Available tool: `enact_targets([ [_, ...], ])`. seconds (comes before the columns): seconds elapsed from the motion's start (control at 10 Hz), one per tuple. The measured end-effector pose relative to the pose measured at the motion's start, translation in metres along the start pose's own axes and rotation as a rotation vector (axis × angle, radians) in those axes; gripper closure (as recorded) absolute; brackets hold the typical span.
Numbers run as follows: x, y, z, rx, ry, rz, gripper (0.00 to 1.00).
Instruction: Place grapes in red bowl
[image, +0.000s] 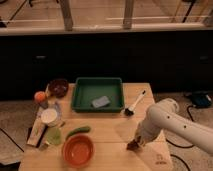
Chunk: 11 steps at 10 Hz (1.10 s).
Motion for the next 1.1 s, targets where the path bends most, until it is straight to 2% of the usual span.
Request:
enact_targets([
  [0.2,-0.006,-0.002,-0.006,0.002,0.006,-0.013,0.97],
  [0.4,-0.028,-0.010,-0.015,-0.007,0.017,-0.056,0.97],
  [0.8,-0.048,-0.019,-0.023,-0.018,0.035,-0.108,0.97],
  [1.1,-0.072,-0.031,-0.034,-0.026,0.044,-0.162,0.97],
])
